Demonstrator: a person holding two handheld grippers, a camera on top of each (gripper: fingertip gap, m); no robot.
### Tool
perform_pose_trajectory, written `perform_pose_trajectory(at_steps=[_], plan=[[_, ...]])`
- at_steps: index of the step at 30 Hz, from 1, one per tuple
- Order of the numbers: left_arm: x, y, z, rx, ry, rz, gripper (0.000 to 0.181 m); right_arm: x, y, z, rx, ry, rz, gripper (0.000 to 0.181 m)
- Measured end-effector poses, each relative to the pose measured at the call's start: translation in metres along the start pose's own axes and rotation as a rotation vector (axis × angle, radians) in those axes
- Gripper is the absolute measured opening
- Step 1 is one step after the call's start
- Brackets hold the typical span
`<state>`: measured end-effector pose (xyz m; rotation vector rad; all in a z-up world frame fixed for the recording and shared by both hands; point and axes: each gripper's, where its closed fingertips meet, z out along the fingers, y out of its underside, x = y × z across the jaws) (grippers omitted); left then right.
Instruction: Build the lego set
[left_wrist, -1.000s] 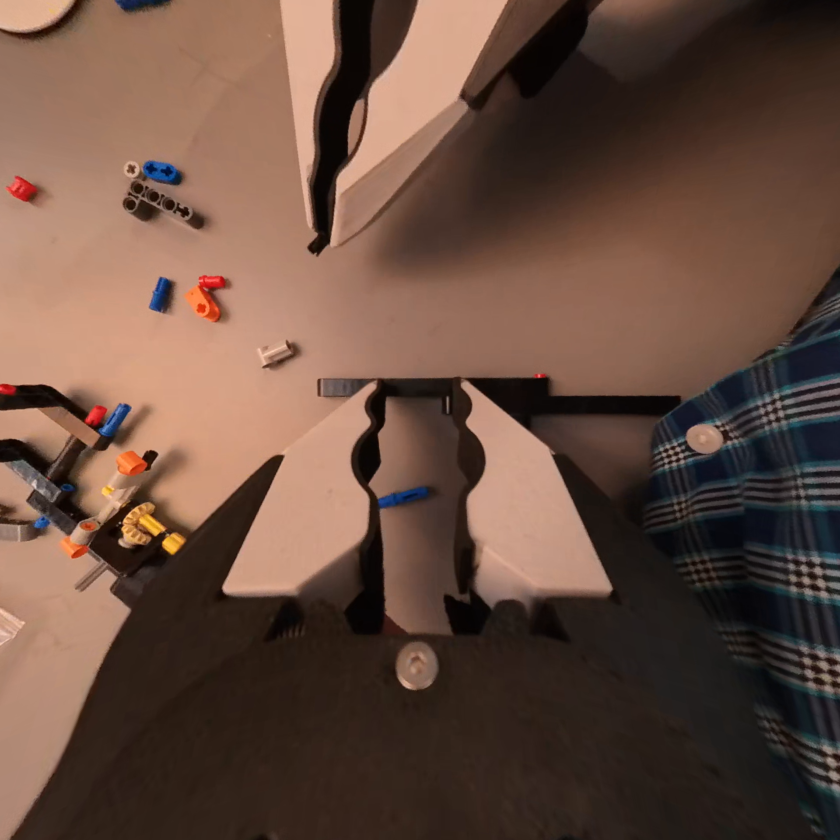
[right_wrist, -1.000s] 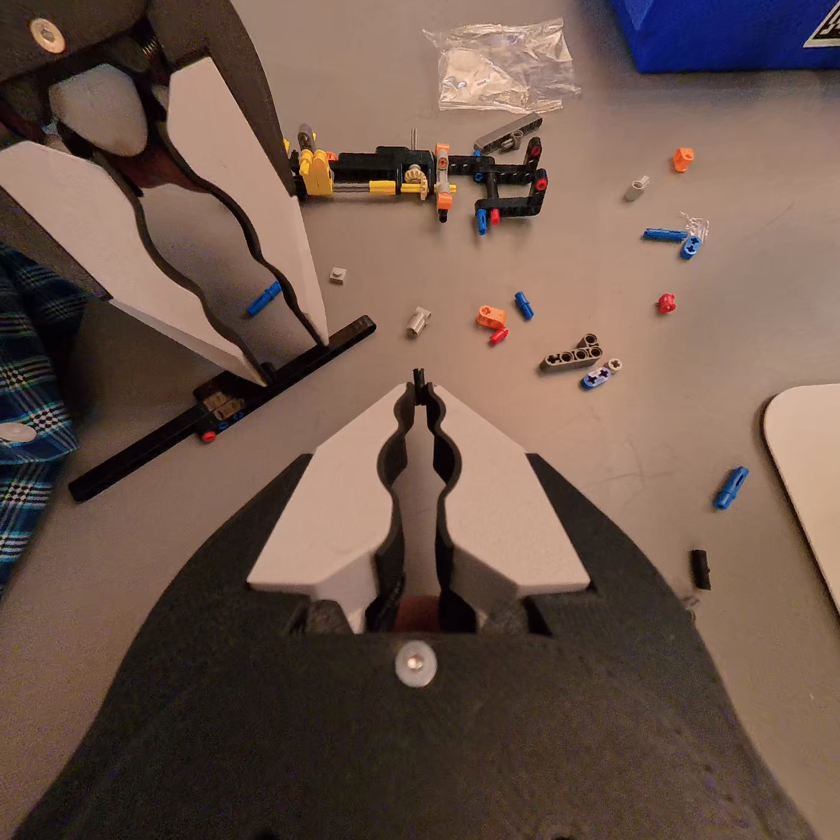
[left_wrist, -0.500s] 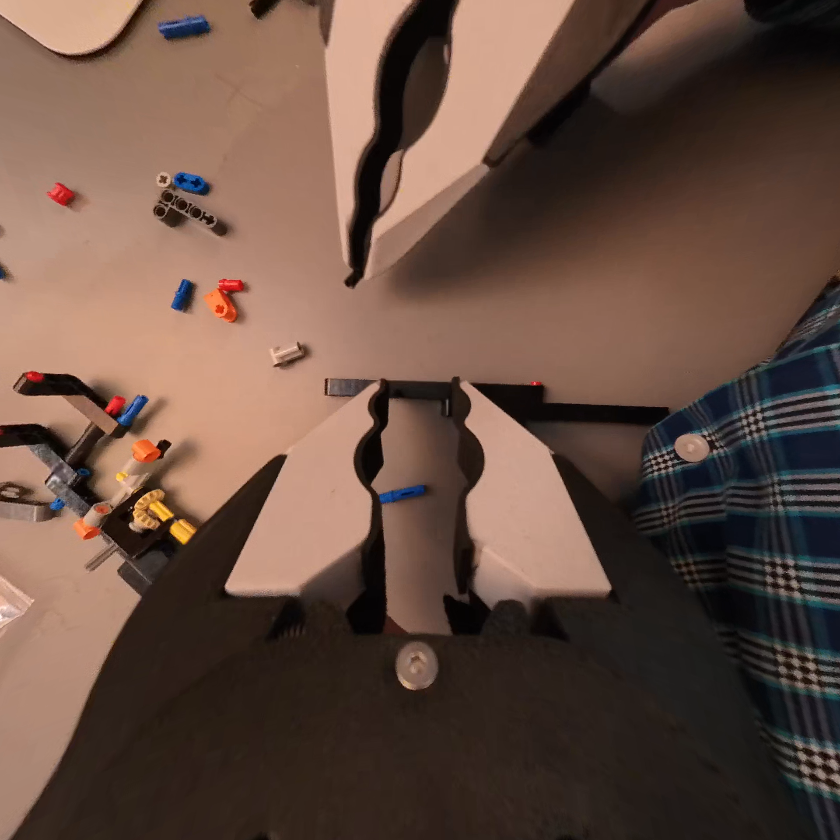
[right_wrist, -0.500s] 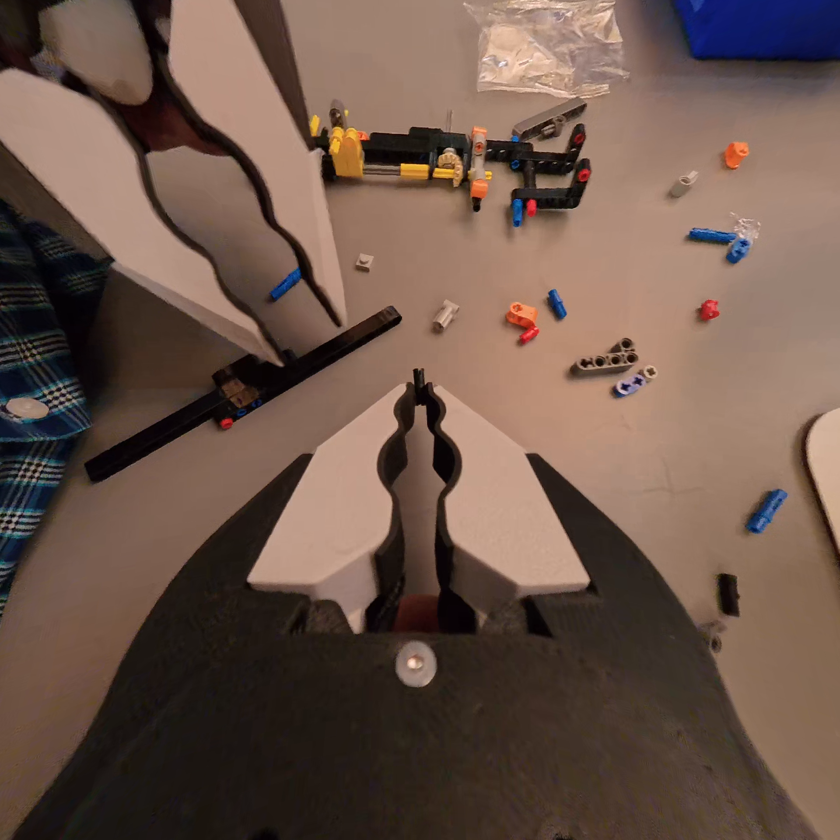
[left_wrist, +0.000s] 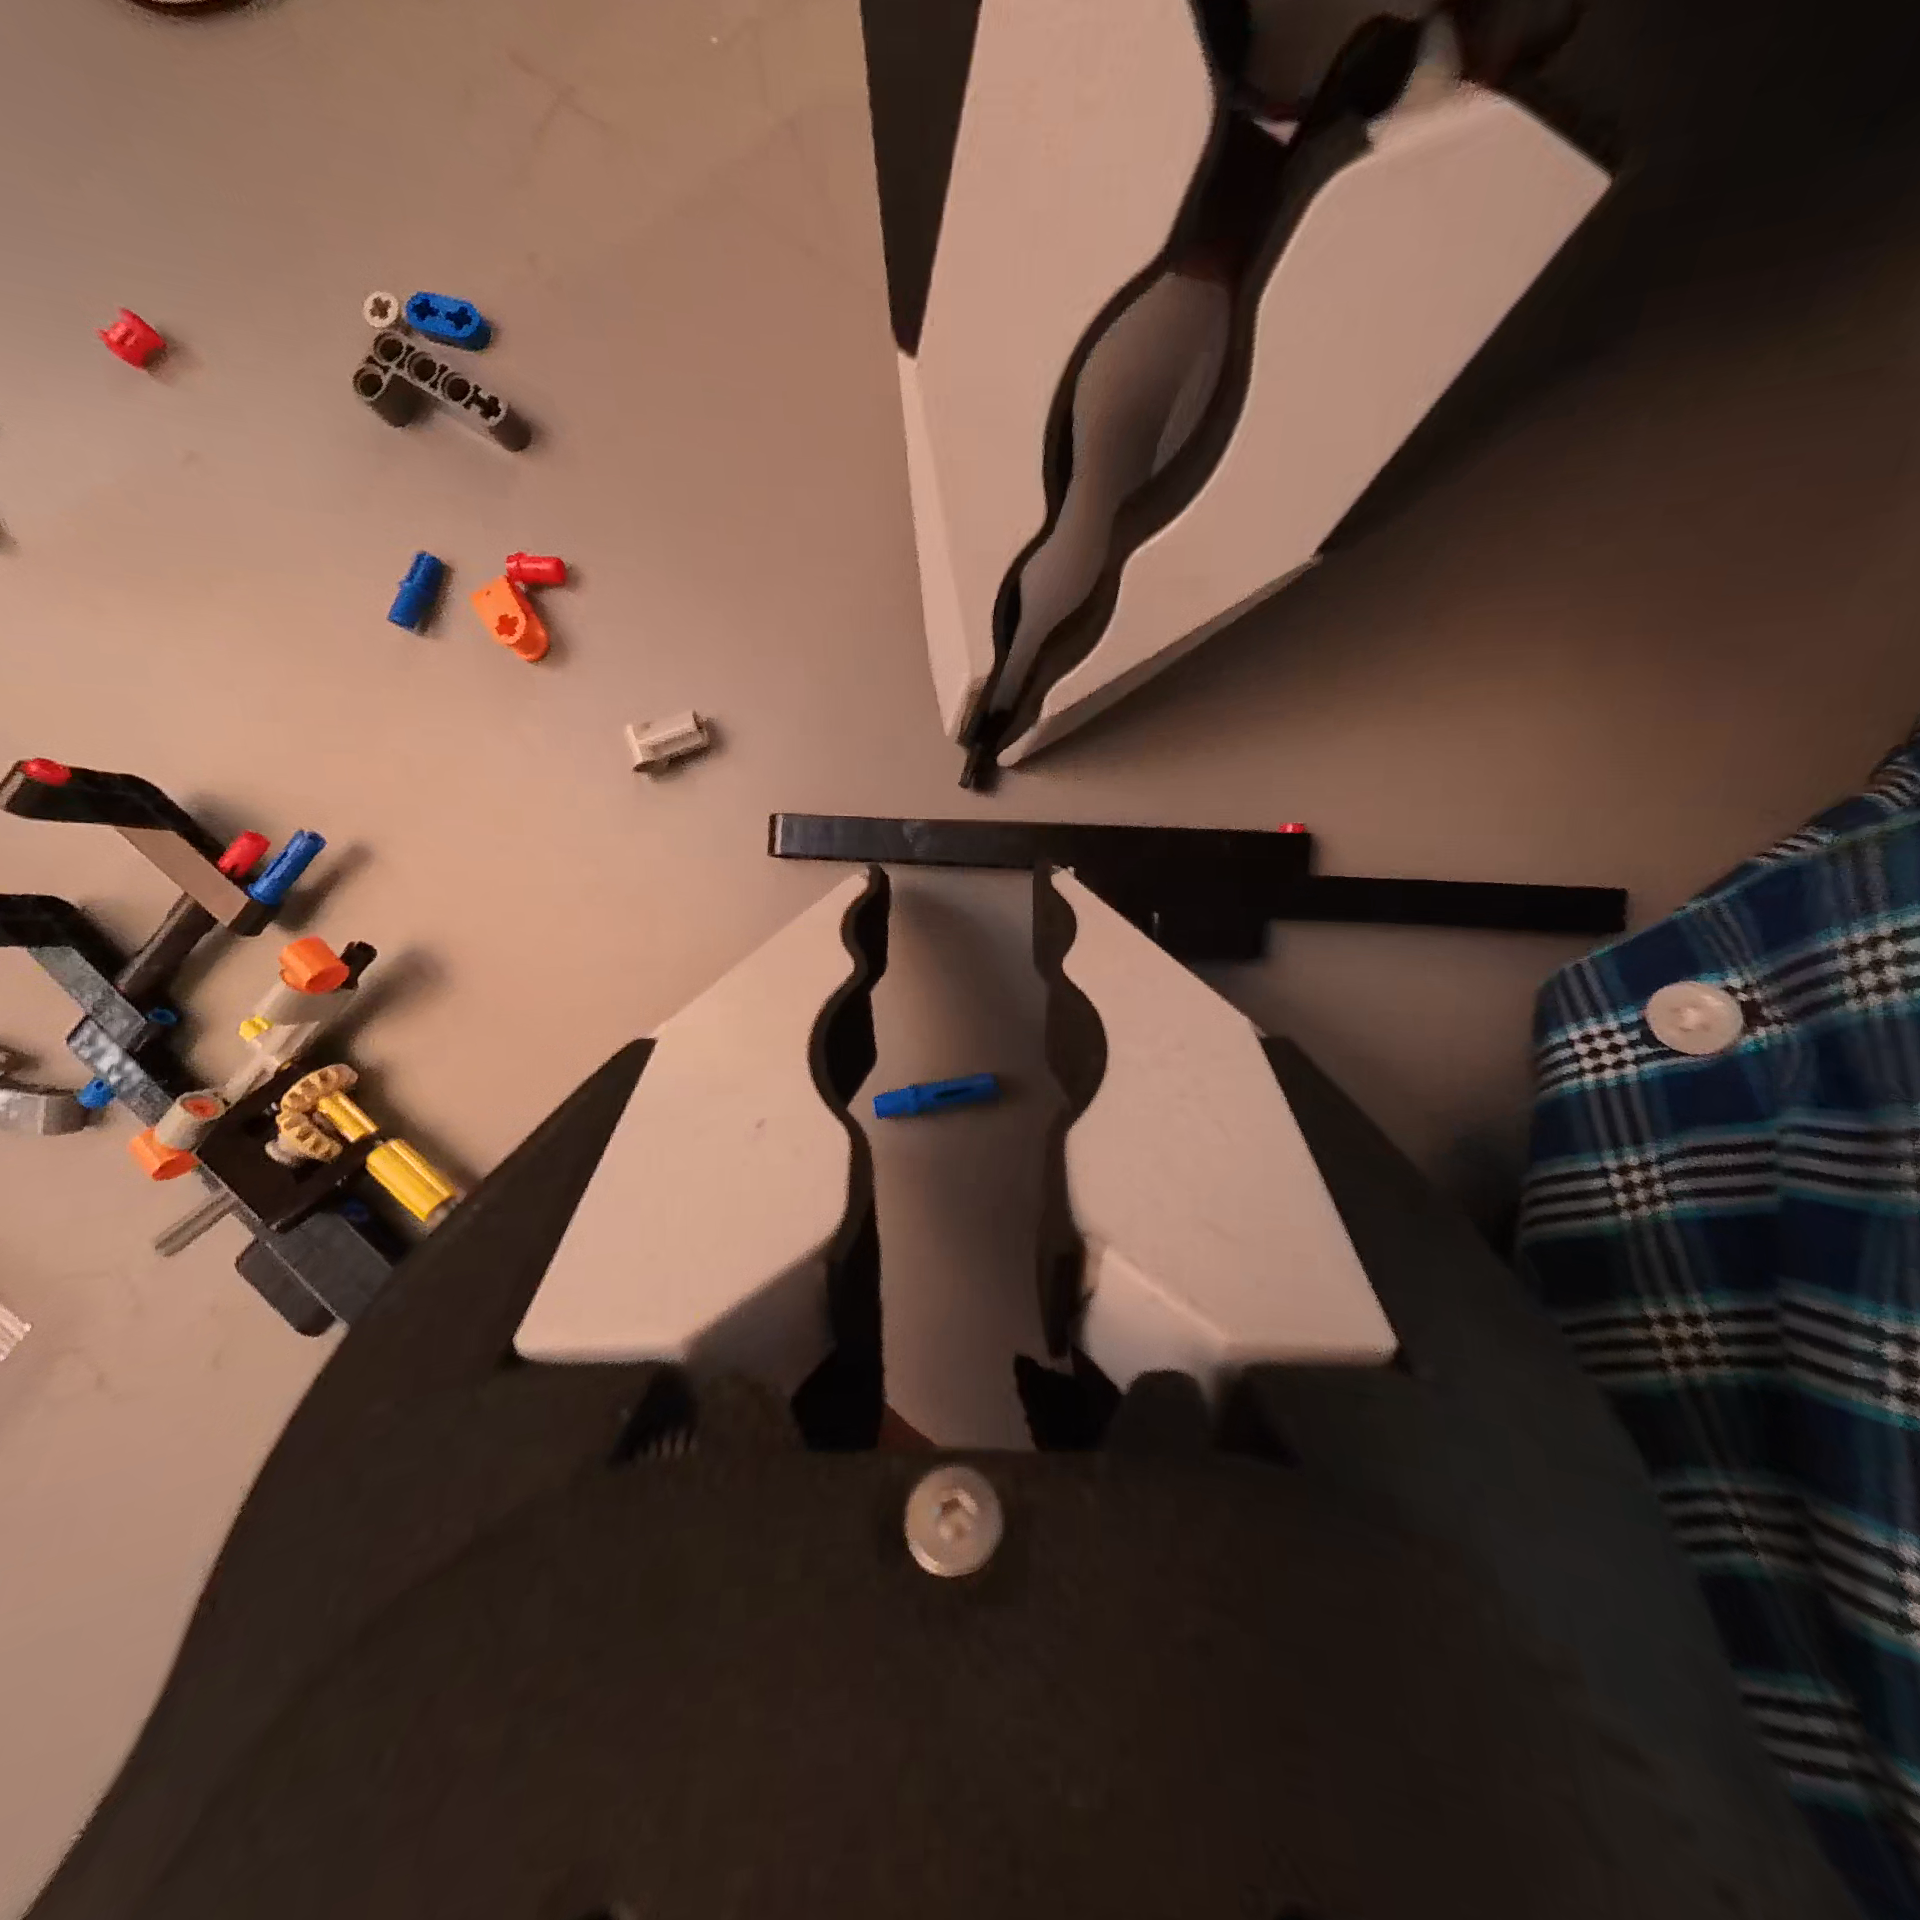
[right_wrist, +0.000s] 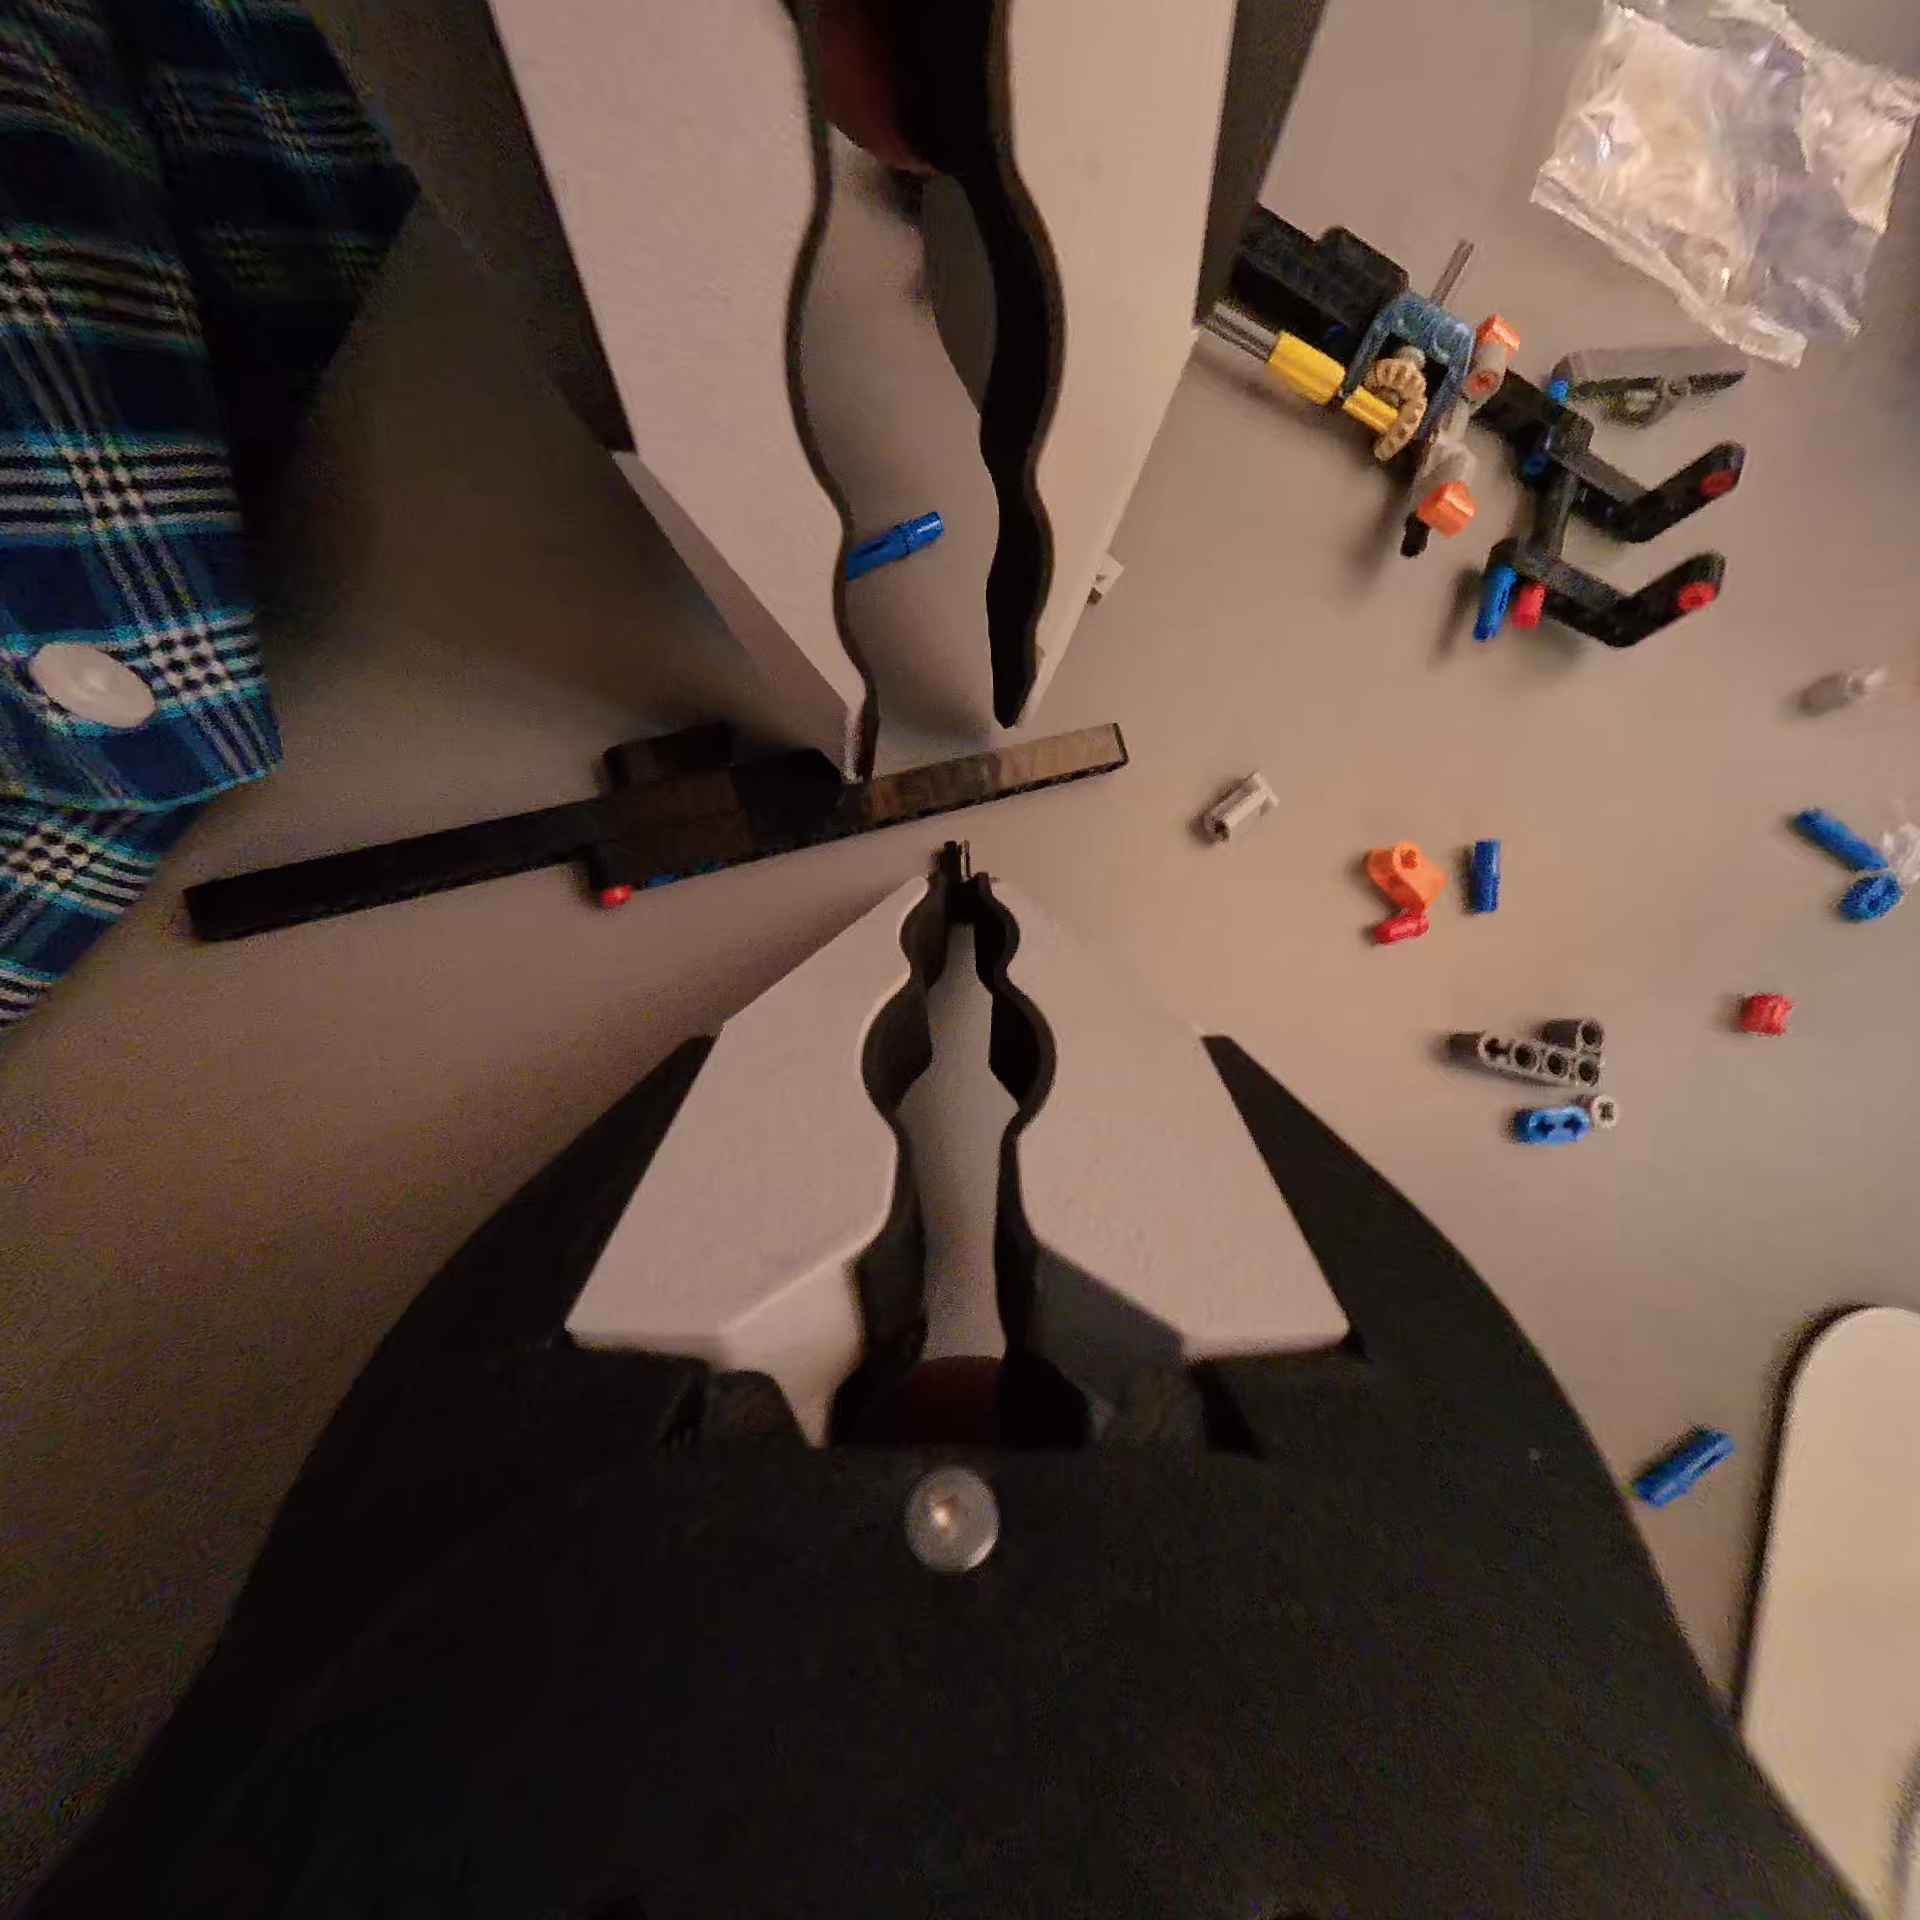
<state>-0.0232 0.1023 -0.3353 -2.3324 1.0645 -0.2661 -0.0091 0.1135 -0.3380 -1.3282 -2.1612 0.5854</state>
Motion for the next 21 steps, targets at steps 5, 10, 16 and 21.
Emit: perform_pose_trajectory(at_steps=[5,10,16,21], plan=[[-0.0018,0.0052,0.0002,0.008,0.035,-0.042,0.023,-0.0004,-0.0066,0.0052,-0.015,-0.002,-0.092,0.002],[-0.0008,0.0042,0.0015,0.020,0.075,-0.077,0.020,0.0009,-0.0078,0.0068,-0.041,-0.031,-0.110,0.002],[0.0005,0.0036,0.0024,0.016,0.082,-0.053,0.013,0.0010,-0.0083,0.0074,-0.034,-0.059,-0.097,0.002],[0.0008,0.0034,0.0031,0.027,0.062,-0.039,0.008,-0.0002,-0.0087,0.0073,-0.014,-0.085,-0.106,0.001]])
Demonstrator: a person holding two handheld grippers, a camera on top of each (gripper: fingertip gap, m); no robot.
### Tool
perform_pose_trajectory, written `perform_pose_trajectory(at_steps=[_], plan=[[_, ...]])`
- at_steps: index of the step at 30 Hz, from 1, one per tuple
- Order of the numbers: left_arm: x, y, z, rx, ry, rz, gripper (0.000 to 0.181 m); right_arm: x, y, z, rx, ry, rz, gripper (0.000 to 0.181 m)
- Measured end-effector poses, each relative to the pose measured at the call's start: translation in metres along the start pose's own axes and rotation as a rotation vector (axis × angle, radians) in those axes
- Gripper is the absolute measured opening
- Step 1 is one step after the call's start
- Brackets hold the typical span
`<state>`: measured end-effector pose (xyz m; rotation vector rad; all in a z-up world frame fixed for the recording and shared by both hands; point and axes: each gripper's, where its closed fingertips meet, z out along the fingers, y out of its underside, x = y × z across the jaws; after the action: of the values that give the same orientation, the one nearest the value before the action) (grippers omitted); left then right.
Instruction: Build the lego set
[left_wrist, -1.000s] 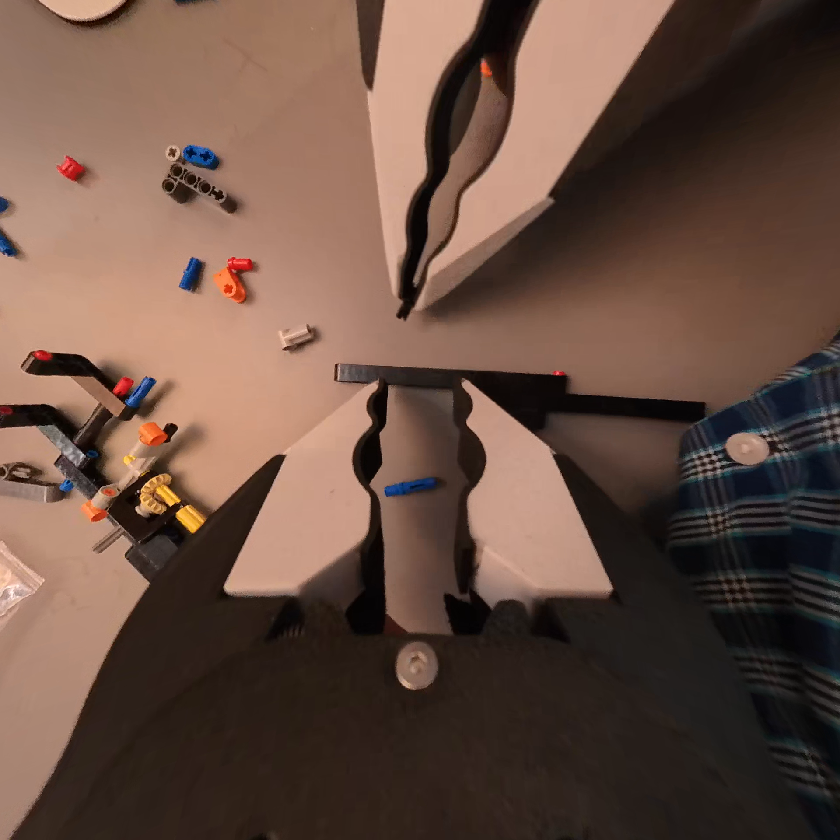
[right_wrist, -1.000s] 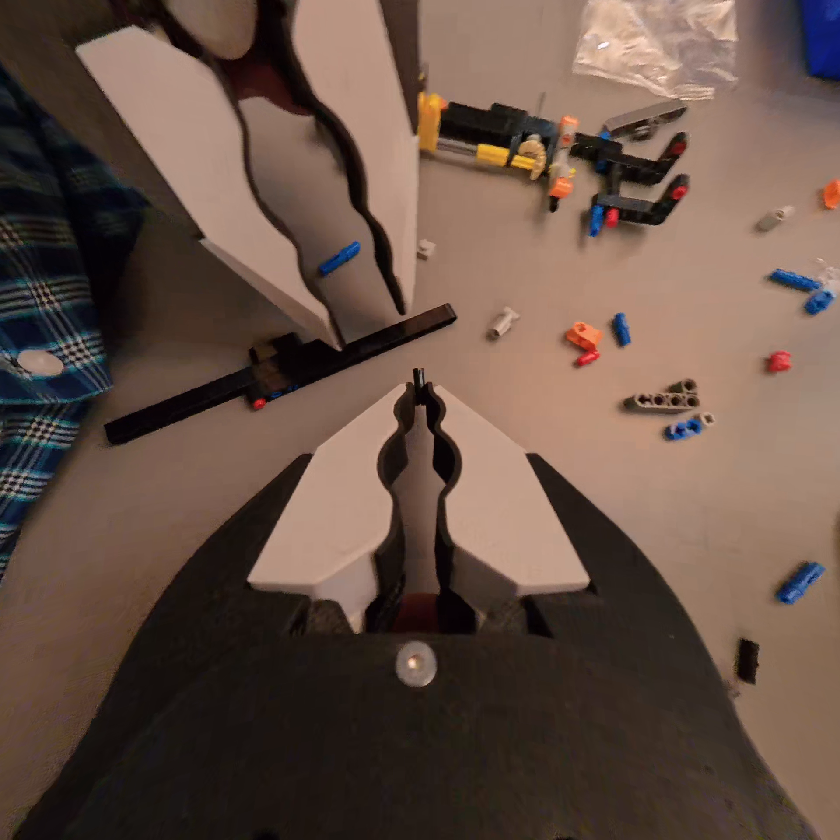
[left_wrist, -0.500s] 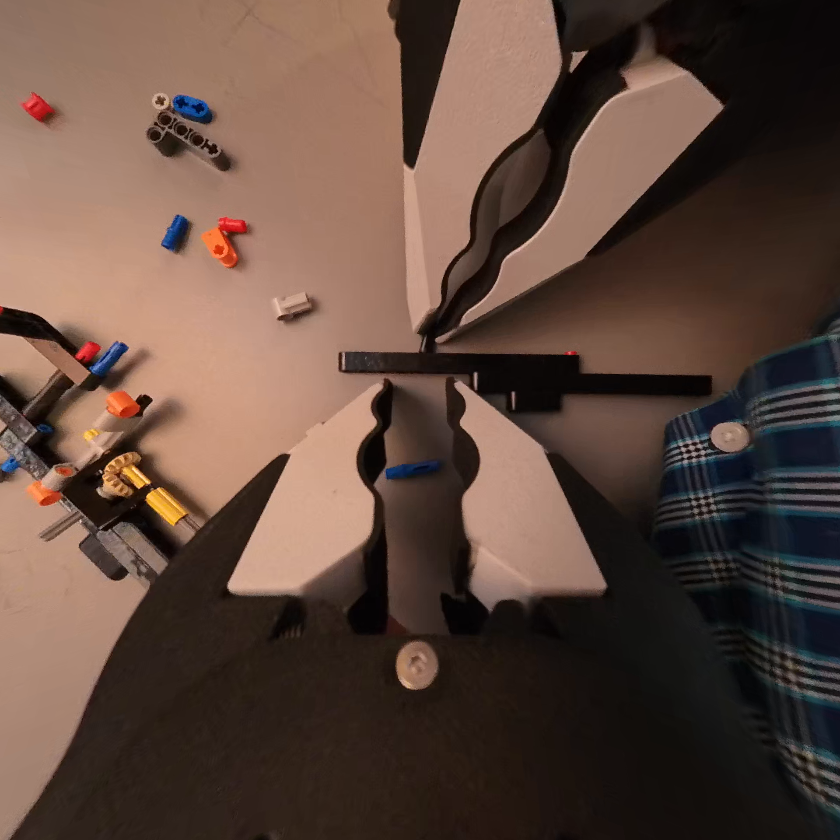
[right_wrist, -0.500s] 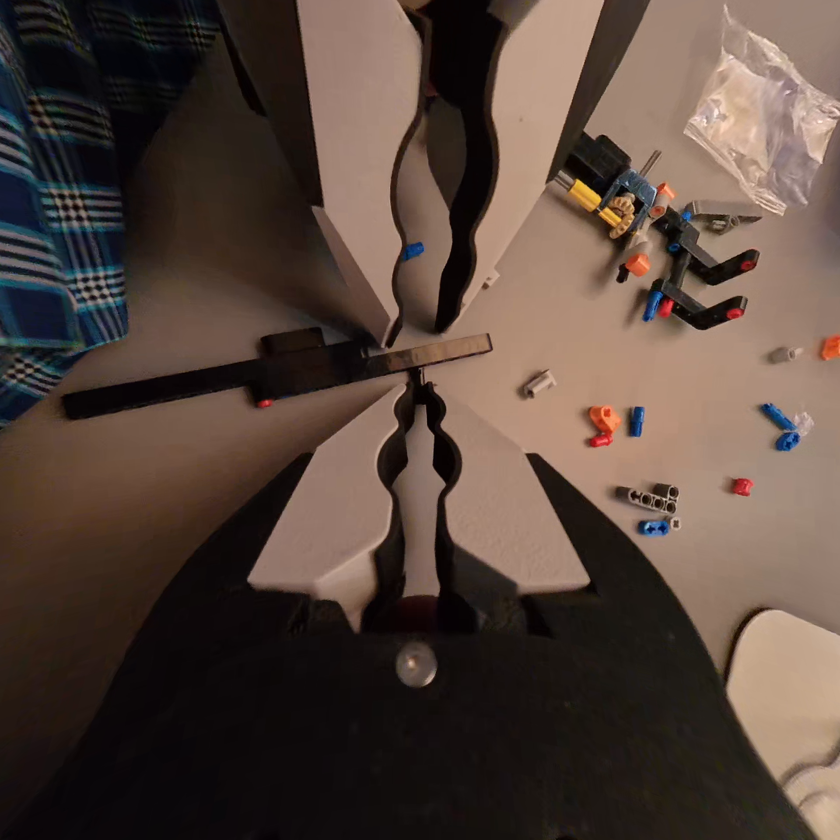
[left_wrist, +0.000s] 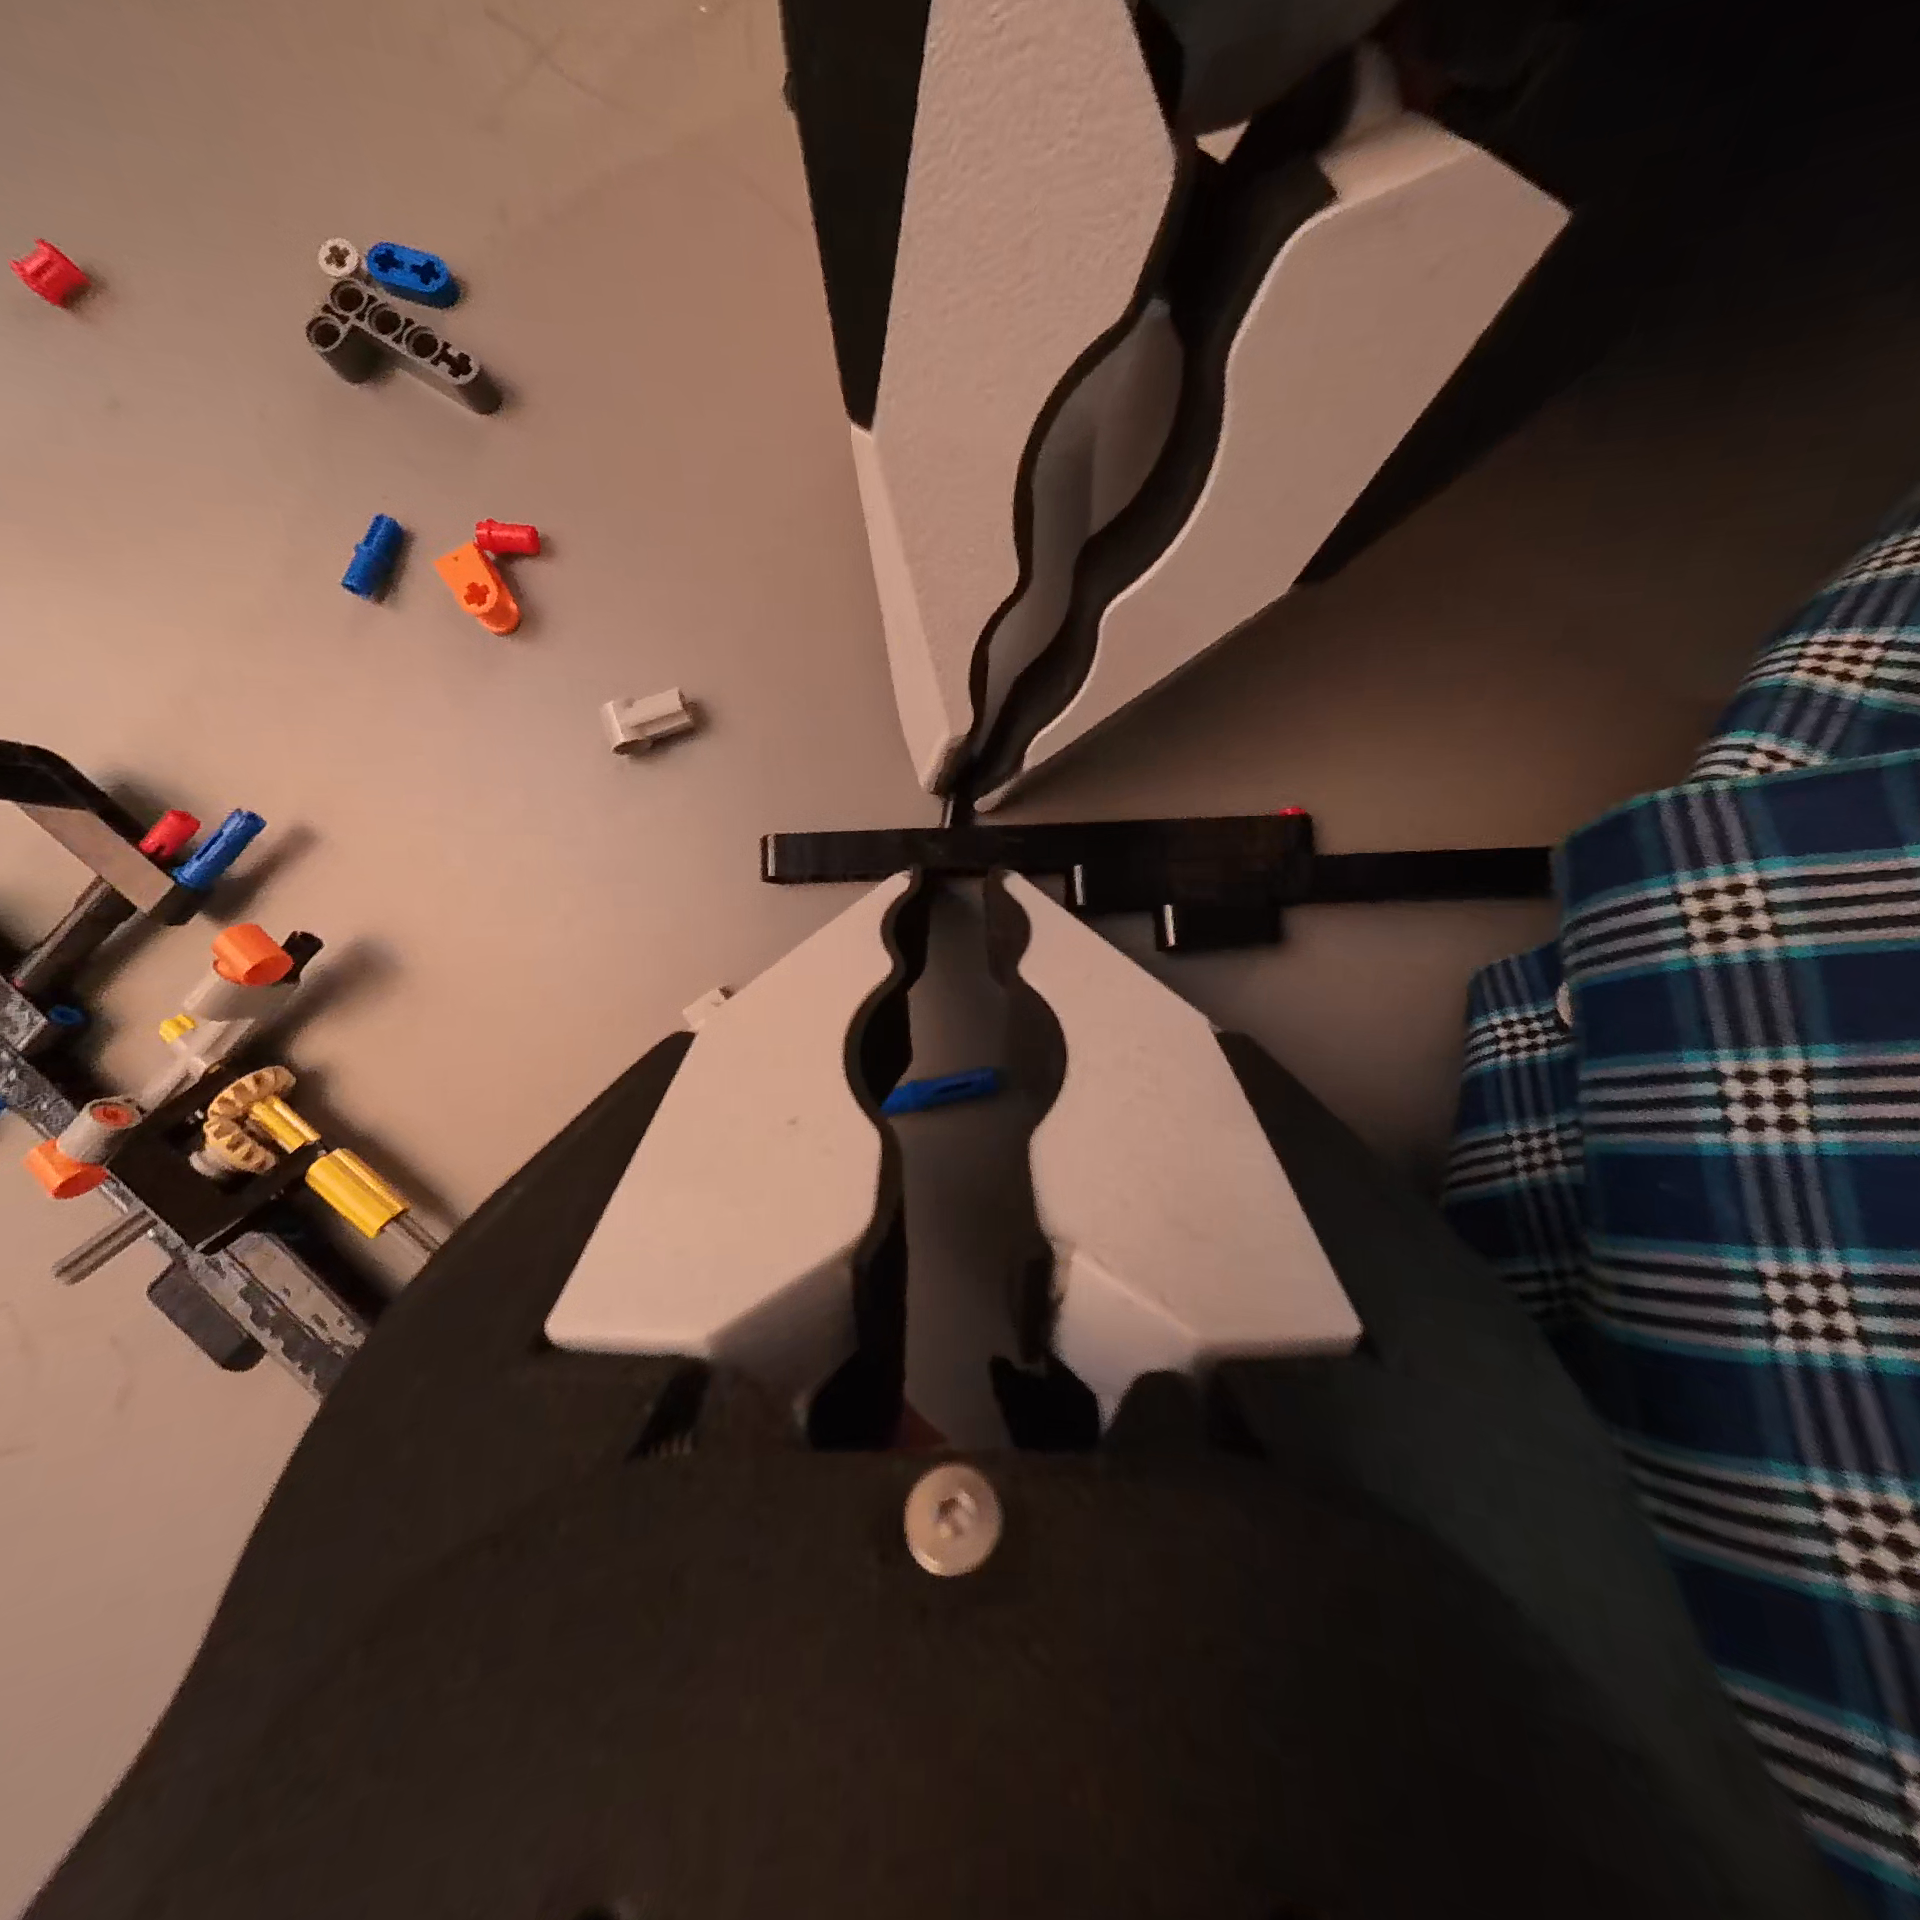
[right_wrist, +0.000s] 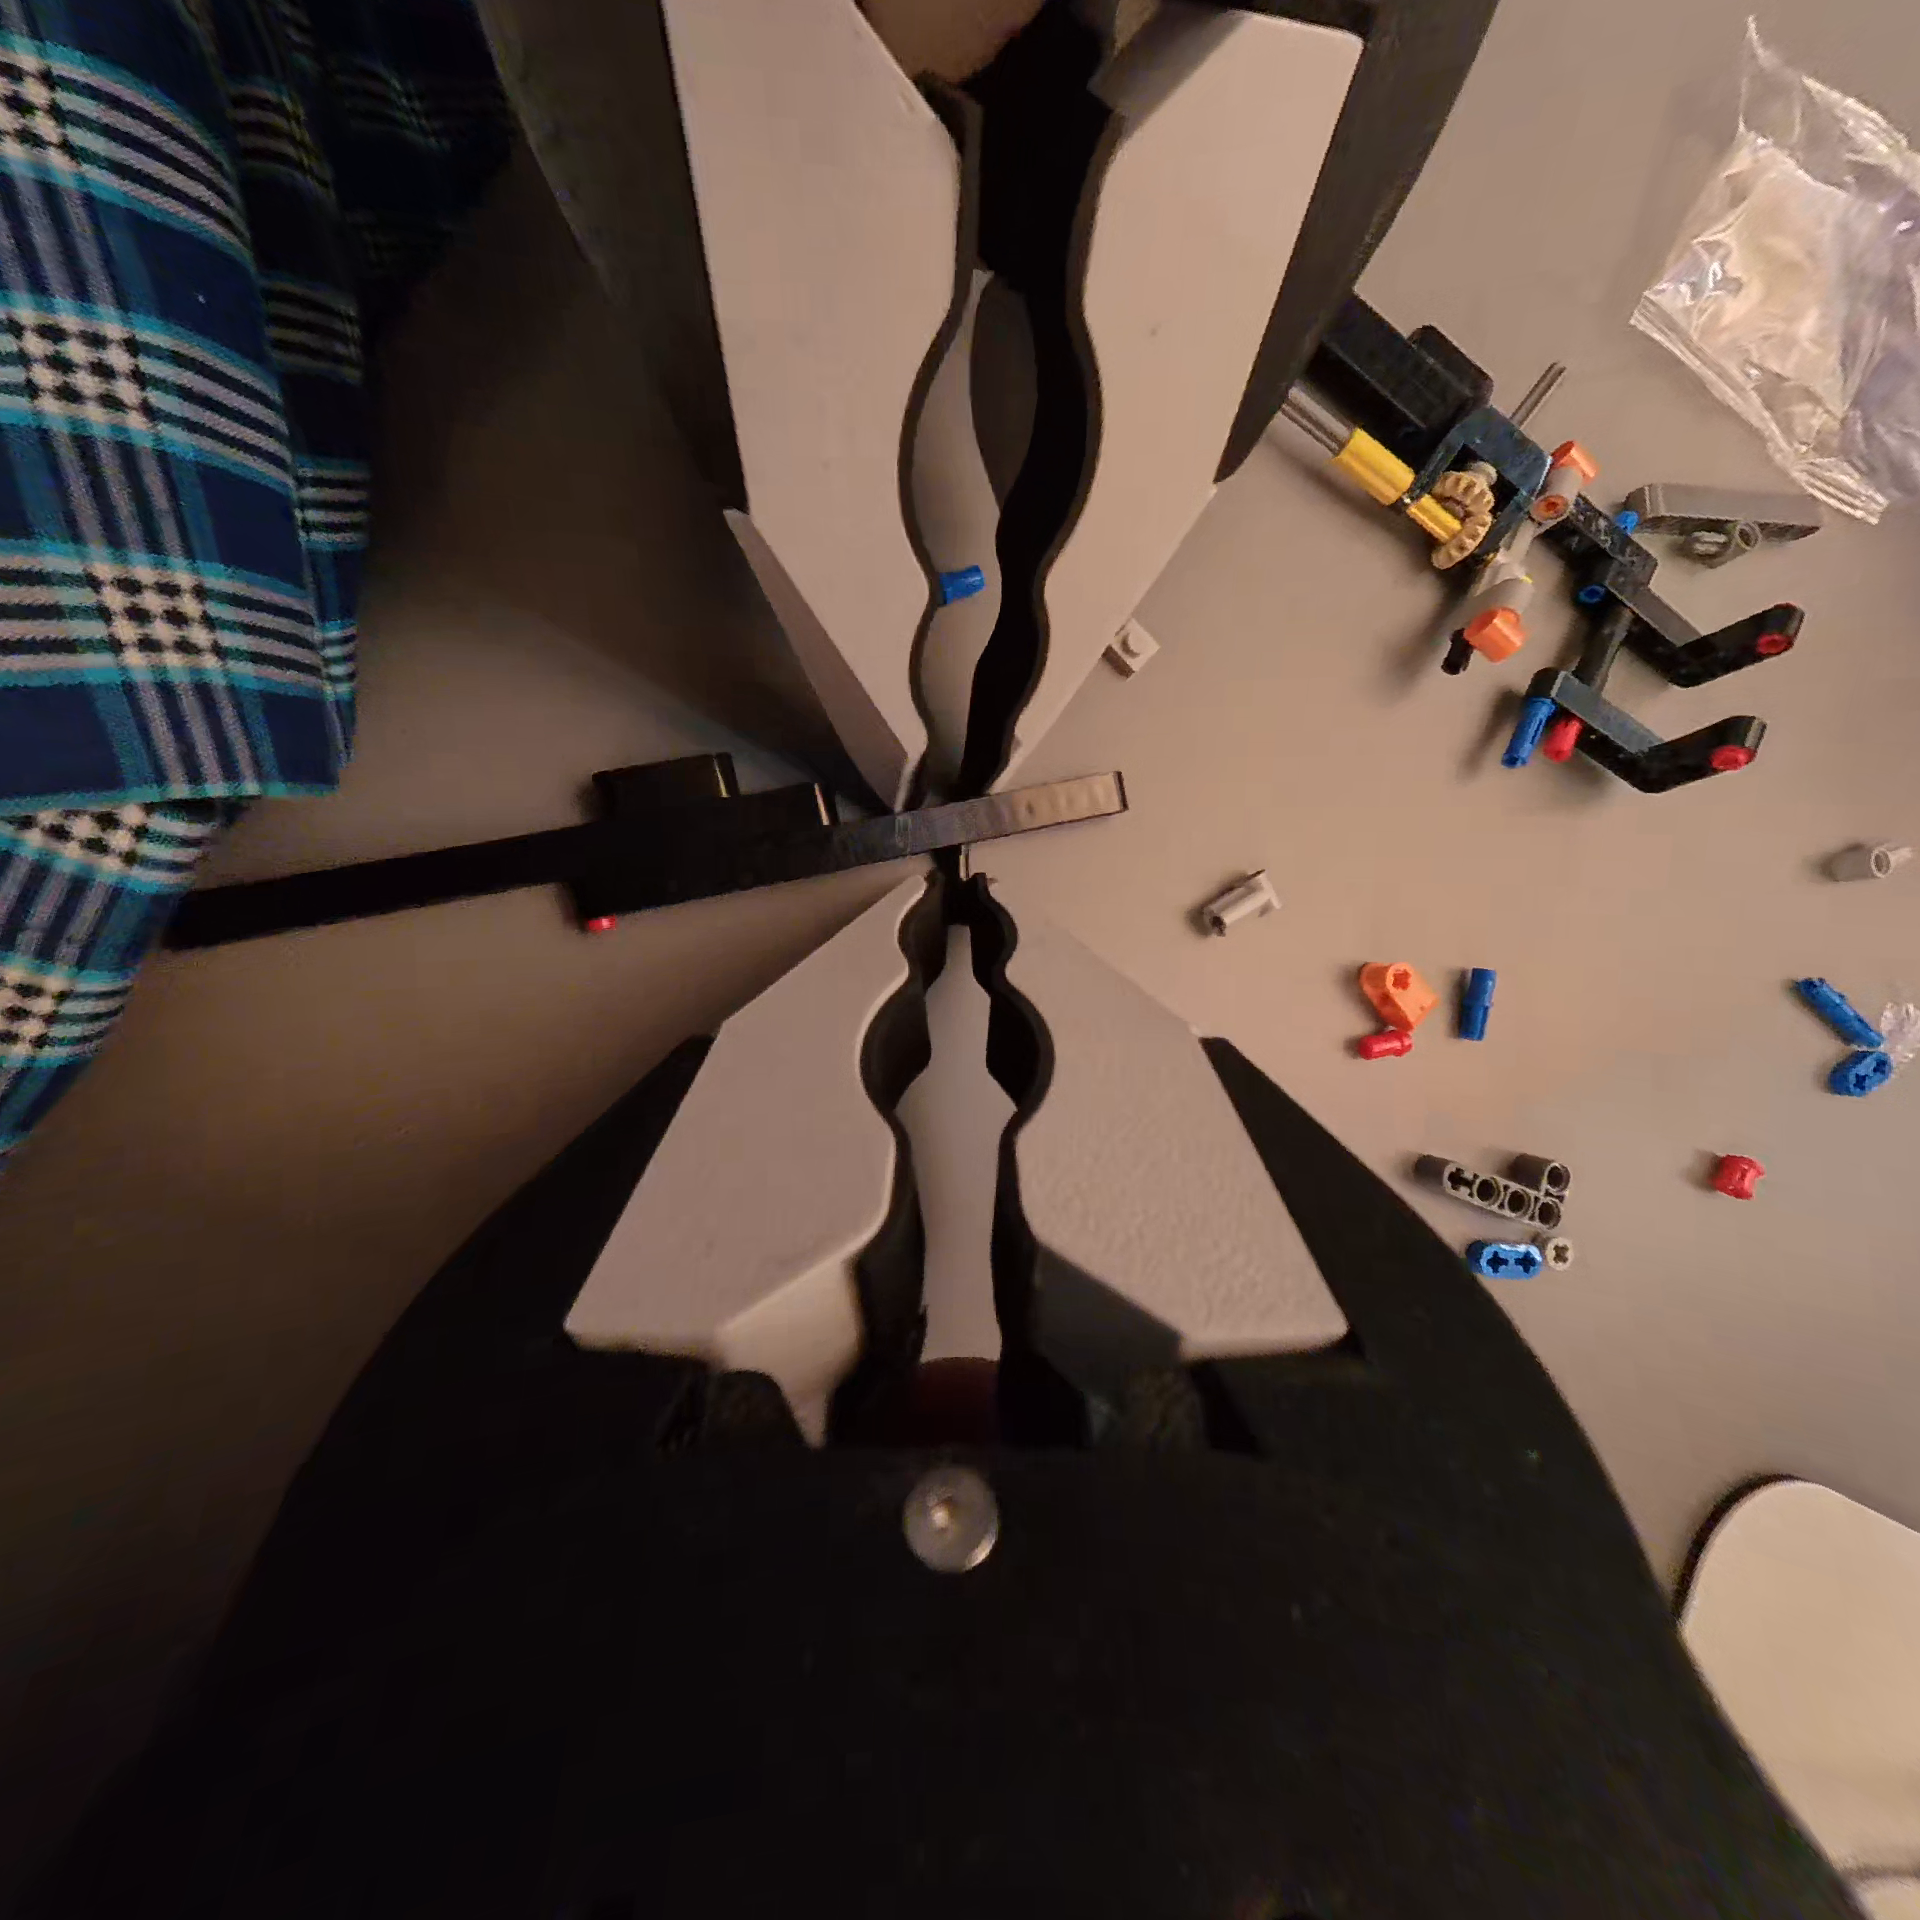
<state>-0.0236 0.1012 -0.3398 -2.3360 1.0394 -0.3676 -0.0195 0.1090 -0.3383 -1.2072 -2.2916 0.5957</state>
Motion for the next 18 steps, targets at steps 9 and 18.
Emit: perform_pose_trajectory(at_steps=[9,18], plan=[[-0.0002,0.0003,0.0000,0.027,0.002,0.003,0.007,-0.0014,-0.0015,0.0006,0.049,-0.048,-0.023,0.001],[-0.0006,0.0005,-0.0001,0.041,0.012,0.015,0.007,-0.0022,-0.0024,0.0012,0.061,-0.082,-0.076,0.001]])
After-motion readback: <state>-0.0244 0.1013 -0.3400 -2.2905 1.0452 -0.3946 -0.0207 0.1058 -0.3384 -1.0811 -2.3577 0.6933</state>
